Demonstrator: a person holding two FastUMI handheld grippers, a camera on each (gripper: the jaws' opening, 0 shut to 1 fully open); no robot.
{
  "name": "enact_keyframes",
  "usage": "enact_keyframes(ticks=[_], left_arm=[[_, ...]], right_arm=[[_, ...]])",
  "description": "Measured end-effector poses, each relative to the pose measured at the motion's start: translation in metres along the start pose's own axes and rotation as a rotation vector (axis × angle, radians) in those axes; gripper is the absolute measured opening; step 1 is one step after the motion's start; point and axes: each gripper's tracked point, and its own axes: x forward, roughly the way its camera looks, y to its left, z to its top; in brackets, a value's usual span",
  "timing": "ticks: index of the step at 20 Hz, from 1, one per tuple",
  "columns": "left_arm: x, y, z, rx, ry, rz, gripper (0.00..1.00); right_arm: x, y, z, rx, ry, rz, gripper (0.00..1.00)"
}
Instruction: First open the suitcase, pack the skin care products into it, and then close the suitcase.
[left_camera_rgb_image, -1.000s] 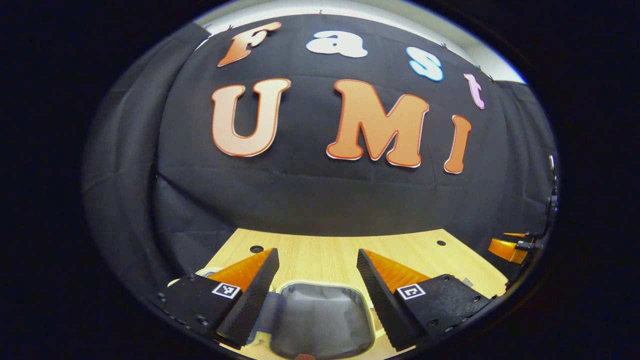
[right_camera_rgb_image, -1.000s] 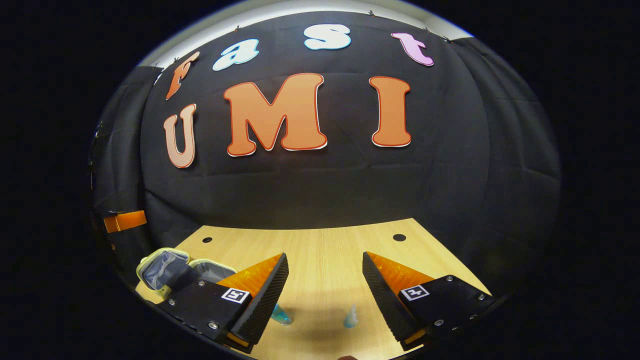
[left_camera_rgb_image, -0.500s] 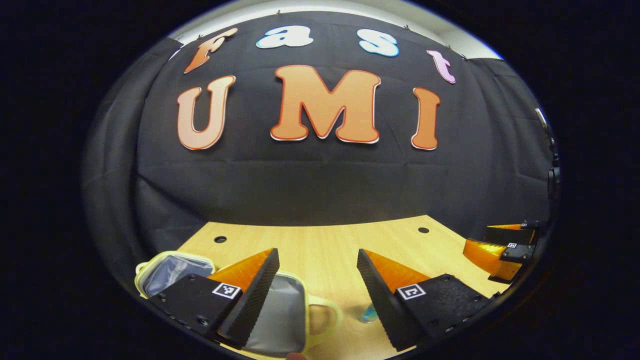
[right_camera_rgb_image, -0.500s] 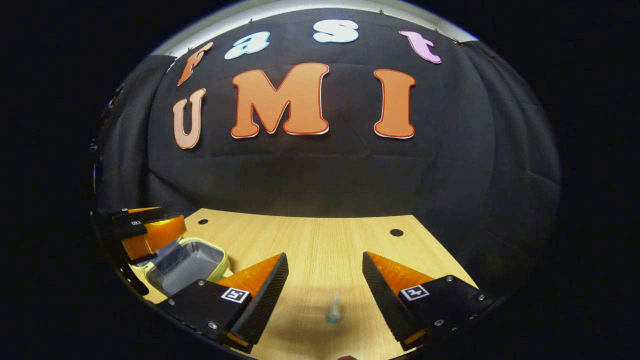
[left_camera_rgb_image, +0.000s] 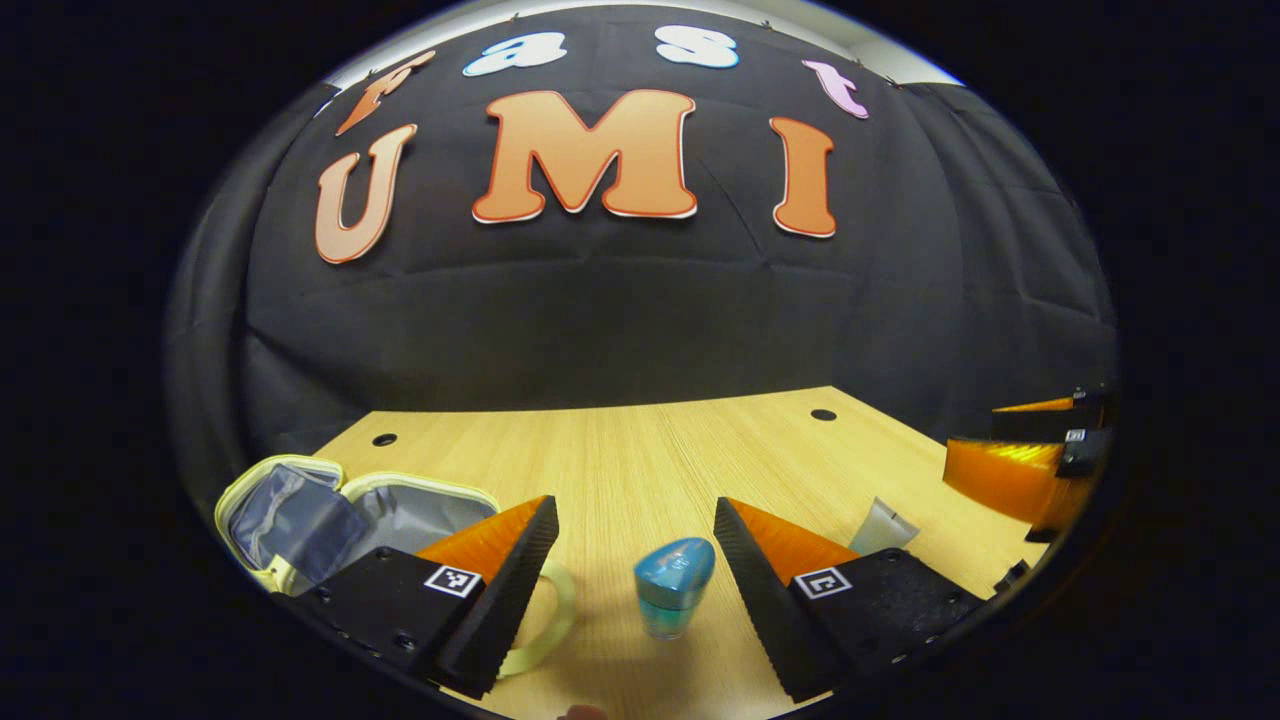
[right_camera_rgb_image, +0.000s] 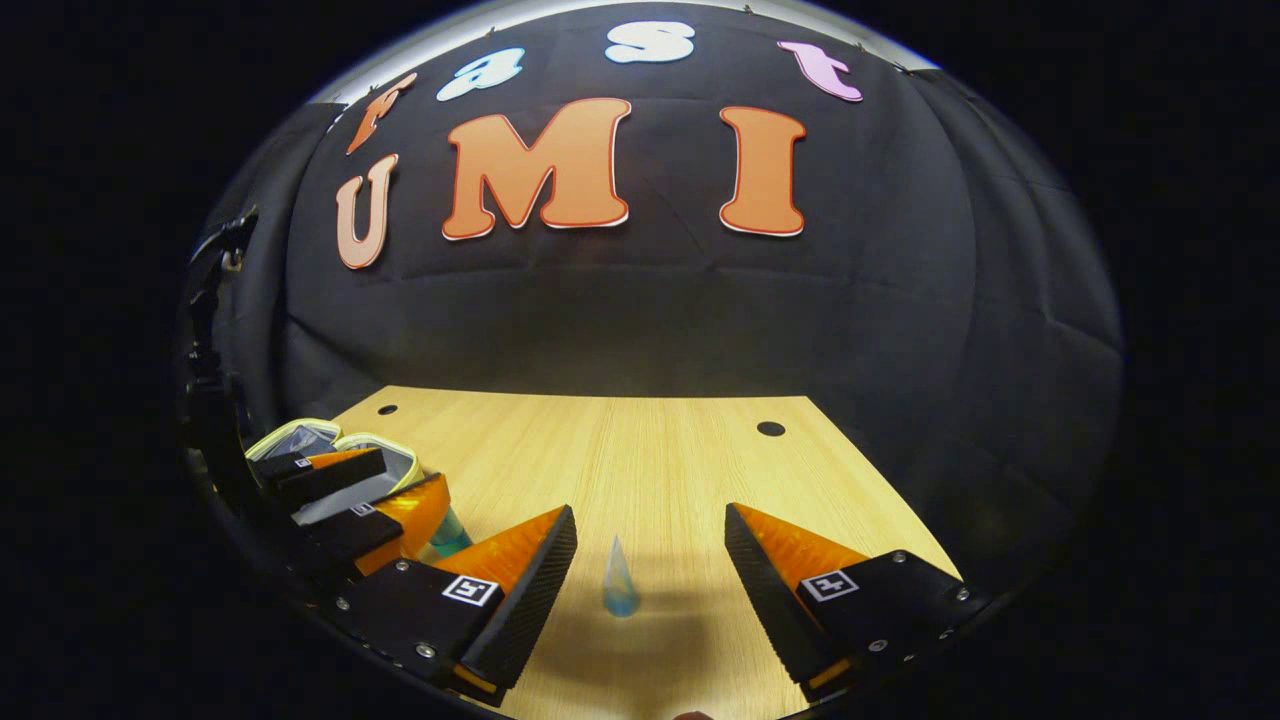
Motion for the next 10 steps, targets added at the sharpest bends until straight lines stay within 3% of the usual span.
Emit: enact_keyframes(ticks=[6,10], left_arm=[[0.020,-0.018,-0.058,0.021,0.058,0.002,0.97],[0.024,-0.018,-0.090,-0.018,0.112,0.010,0.98]], right_arm=[[0.002,-0.016,-0.023,0.003,0.034,-0.014,0.94],[0.006,-0.021,-0.038,0.002,0.061,-0.017,0.94]])
